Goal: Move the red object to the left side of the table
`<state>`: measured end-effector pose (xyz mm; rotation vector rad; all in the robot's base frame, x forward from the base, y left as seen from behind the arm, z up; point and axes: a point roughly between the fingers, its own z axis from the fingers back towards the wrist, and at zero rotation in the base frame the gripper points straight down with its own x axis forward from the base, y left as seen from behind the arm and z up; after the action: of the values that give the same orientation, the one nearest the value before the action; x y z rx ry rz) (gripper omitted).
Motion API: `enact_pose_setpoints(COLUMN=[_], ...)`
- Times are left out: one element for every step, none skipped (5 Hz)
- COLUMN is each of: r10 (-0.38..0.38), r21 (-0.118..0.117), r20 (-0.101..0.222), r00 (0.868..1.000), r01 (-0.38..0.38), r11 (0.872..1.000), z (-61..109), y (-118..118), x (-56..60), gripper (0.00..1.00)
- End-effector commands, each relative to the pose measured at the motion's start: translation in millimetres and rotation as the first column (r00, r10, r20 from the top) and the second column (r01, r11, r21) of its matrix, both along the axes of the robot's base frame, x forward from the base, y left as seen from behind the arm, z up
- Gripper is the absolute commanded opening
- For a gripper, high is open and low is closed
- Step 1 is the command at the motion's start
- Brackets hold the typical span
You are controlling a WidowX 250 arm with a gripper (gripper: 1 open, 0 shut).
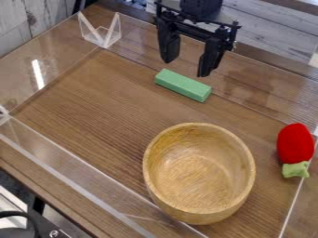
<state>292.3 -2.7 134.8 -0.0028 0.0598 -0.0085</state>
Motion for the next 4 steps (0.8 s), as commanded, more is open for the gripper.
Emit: enact_pose_setpoints(r10=[0.019,0.029,0.044,0.063], r21=[-0.011,-0.042,-0.055,-0.064], r20=[-0.029,-0.022,-0.015,-0.011], r00=[0.999,0.999,0.999,0.998], r01=[-0.019,-0.030,-0.044,-0.063], r11=[1.000,0.999,0.998,0.996], z=[-13.4,-25.5,-31.3,-42.8], y=[-2.8,-25.0,-35.6,-56.4], x=[-3.0,-3.1,-3.6,-3.5], gripper=[1.00,1.00,1.00,1.00])
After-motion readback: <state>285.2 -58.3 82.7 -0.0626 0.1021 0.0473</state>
